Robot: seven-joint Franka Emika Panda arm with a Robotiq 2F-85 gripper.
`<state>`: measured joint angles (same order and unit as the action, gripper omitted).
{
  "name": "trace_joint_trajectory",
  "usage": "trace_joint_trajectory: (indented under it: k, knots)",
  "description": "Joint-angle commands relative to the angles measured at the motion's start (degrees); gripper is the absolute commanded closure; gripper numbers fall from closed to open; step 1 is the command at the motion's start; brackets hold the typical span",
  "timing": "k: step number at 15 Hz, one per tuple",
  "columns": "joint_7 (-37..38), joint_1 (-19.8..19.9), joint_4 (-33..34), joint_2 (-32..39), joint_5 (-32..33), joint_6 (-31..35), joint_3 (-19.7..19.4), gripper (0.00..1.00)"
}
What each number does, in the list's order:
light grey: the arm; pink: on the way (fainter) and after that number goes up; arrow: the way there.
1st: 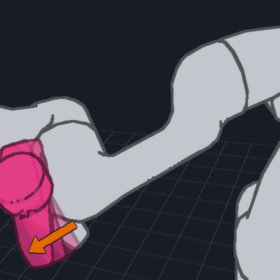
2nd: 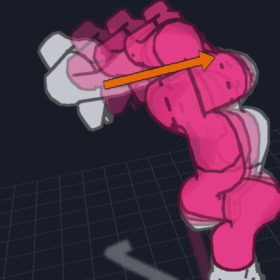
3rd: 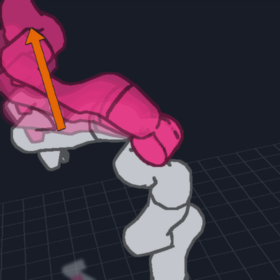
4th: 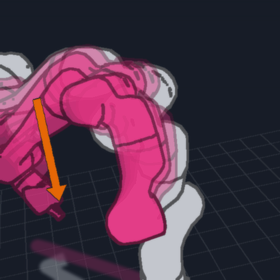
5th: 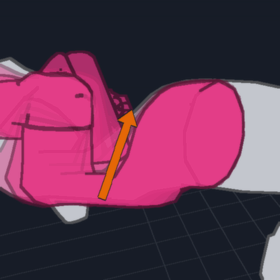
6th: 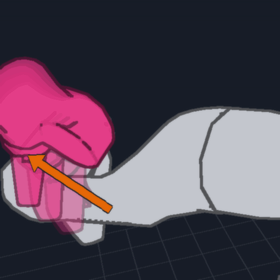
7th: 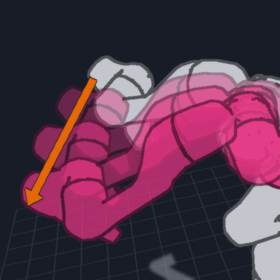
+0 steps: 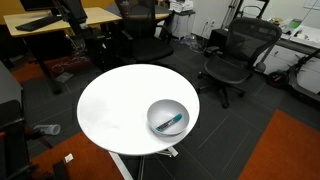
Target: Remove the marker from the bowl
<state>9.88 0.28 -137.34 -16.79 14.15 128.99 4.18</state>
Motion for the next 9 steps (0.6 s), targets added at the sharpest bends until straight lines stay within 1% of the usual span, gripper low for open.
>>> trace_joint_trajectory:
  k: [1,4,6,9]
  knots:
    - [-4.4,2.5,4.2,3.6,-1.1,1.1,-4.3,0.00]
    - [-8.6,3.7,7.5,7.5,-2.6,1.6,-7.8,0.00]
    - [-12.6,4.1,9.9,11.2,-5.2,2.5,-9.9,0.00]
    - [-18.4,5.0,13.1,16.7,-9.4,4.2,-12.0,0.00]
